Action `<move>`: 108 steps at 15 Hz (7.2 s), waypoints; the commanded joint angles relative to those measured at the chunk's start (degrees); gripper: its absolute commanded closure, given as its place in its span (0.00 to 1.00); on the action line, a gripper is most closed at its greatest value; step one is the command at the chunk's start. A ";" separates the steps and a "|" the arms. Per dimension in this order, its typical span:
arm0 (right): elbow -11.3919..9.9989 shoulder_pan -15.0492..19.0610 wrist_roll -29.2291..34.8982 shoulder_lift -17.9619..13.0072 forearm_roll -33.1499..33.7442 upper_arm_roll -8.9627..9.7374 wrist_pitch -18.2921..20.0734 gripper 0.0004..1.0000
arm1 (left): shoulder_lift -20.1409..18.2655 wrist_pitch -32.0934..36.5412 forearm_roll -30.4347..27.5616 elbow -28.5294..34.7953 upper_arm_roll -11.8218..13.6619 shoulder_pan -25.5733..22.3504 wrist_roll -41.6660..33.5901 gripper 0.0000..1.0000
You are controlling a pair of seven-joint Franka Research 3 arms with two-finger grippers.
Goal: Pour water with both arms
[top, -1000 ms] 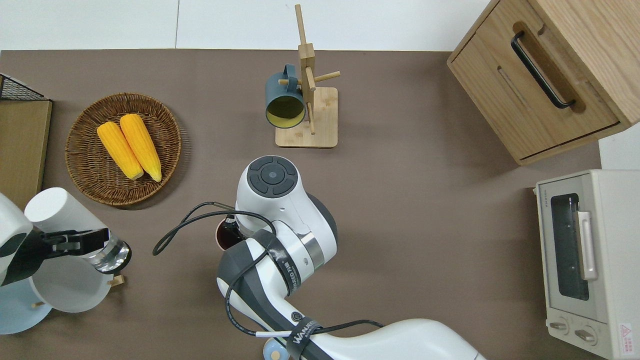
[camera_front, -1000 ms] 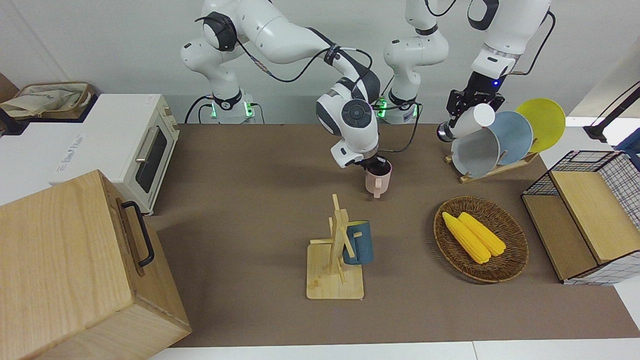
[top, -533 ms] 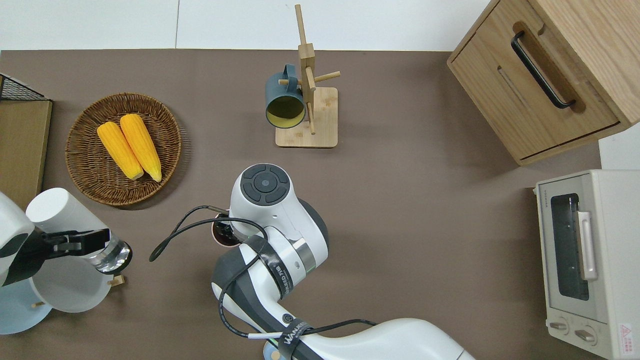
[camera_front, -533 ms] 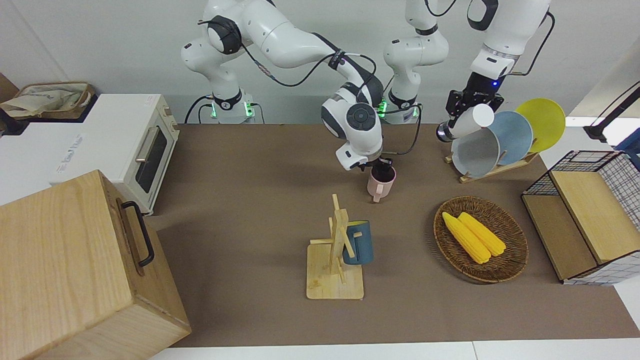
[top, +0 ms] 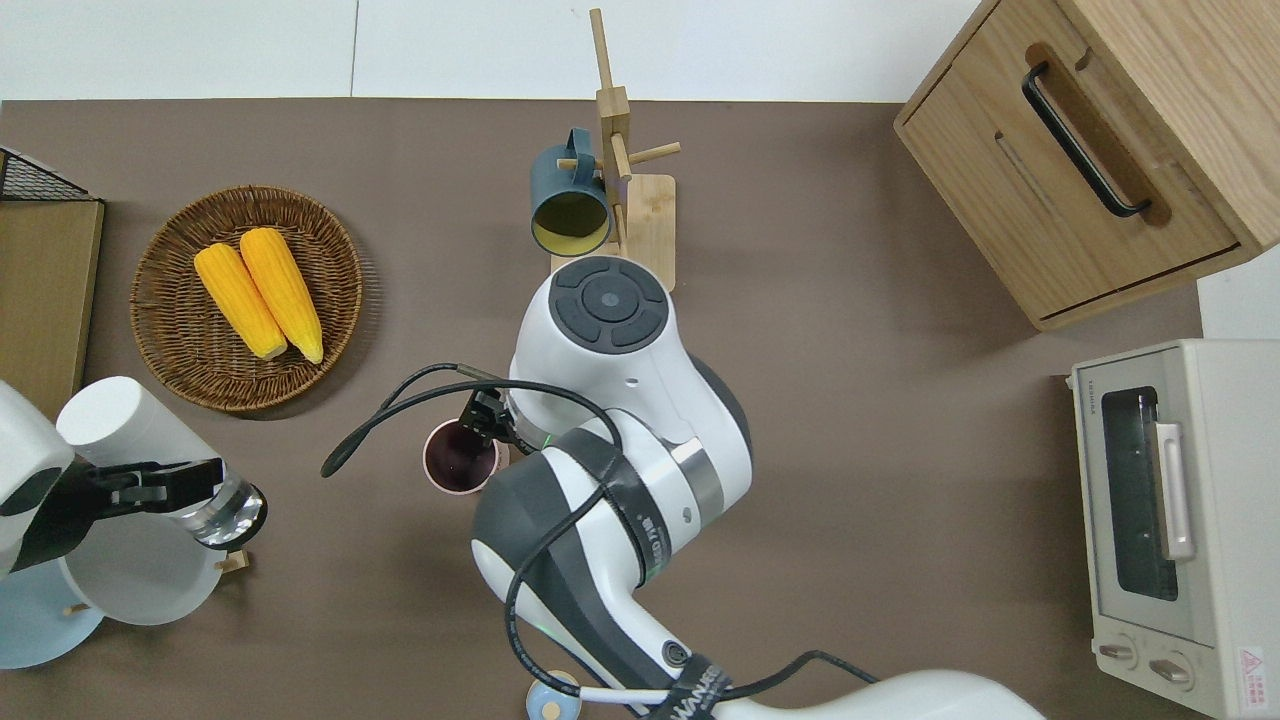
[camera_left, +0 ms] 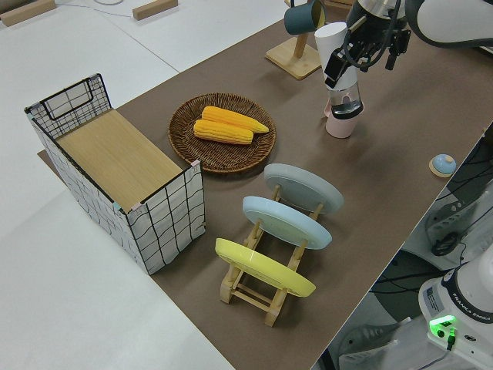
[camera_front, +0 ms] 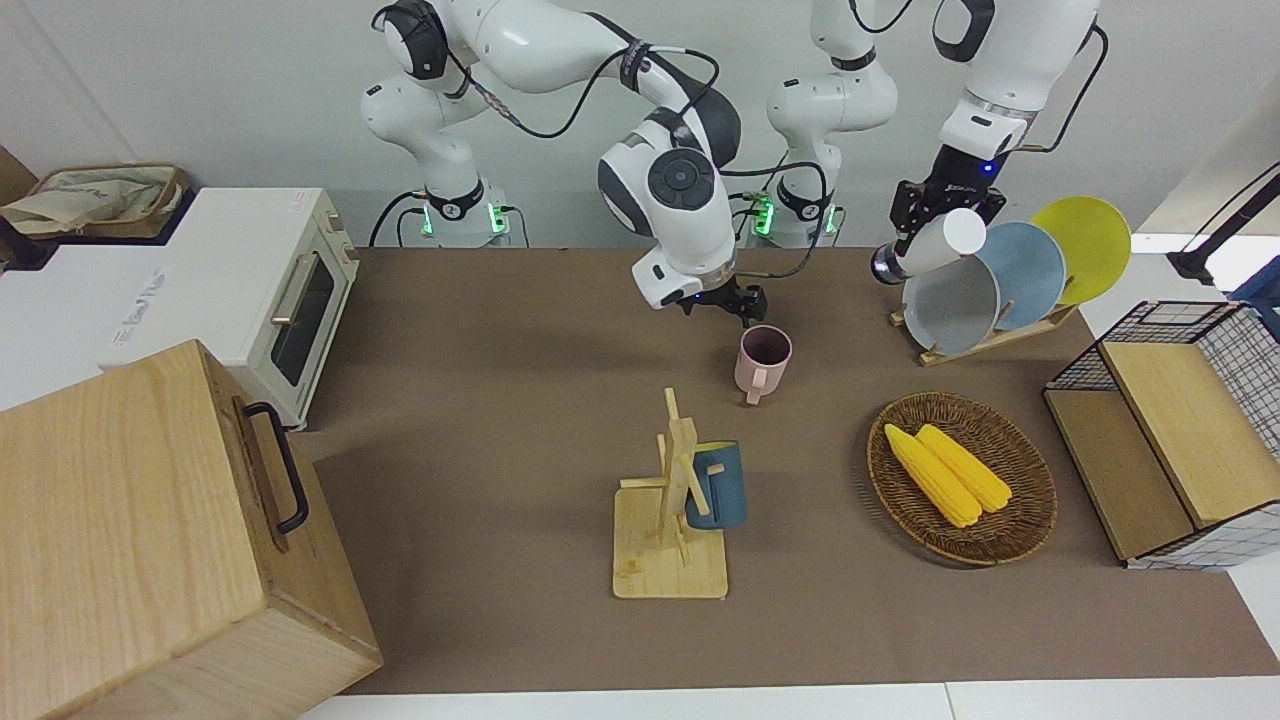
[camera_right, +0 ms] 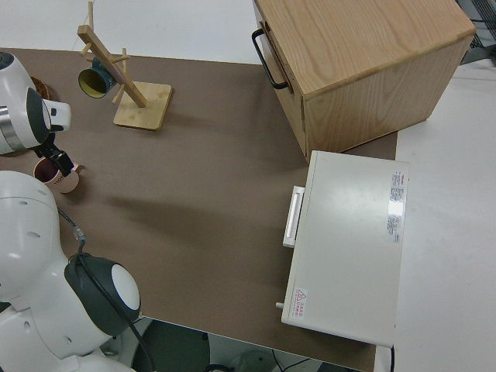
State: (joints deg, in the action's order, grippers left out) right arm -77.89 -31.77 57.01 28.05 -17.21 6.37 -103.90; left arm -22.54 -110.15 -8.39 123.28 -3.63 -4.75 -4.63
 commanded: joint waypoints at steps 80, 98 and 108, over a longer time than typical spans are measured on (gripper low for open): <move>-3.93 35.37 -53.67 -23.40 16.25 1.18 16.98 0.01 | 19.47 19.53 1.18 -6.21 -7.88 12.66 4.98 1.00; -3.93 35.37 -53.67 -23.40 16.25 1.18 16.98 0.01 | 18.50 18.65 1.18 -4.98 -7.88 13.01 4.89 1.00; -3.93 35.37 -53.67 -23.40 16.25 1.18 16.98 0.01 | 7.27 1.02 1.09 10.90 -8.06 13.54 2.09 1.00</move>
State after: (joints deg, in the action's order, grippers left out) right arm -81.93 2.83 4.26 4.77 -0.71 6.99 -87.37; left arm -5.85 -100.45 -8.05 123.77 -11.94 7.99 -0.62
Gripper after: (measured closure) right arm 0.004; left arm 0.366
